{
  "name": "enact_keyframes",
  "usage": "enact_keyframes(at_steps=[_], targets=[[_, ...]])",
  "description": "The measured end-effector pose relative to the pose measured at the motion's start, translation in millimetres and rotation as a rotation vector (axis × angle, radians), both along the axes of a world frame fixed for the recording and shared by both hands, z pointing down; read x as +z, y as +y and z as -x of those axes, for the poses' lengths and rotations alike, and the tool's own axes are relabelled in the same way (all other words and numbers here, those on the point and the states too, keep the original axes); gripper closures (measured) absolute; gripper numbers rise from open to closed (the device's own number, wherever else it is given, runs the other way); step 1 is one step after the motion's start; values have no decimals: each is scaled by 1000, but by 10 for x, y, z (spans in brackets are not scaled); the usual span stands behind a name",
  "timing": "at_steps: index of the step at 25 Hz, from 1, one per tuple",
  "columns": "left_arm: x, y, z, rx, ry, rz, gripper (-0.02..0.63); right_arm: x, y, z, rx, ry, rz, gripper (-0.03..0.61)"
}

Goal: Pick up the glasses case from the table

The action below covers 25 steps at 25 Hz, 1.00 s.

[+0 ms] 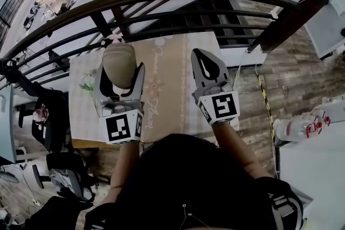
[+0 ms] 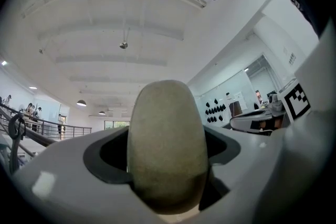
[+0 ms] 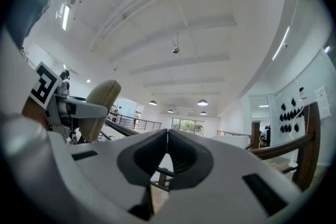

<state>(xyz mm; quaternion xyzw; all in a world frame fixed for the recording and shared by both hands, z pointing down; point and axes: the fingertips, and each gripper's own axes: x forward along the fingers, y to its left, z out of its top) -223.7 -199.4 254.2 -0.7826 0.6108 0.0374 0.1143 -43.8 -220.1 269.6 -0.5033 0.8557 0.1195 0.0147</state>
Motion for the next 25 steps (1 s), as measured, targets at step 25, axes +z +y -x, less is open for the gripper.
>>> enact_keyframes(at_steps=[25], targets=[[214,263,464,66,39,-15,209,69,397,597,37,5,-6,568]])
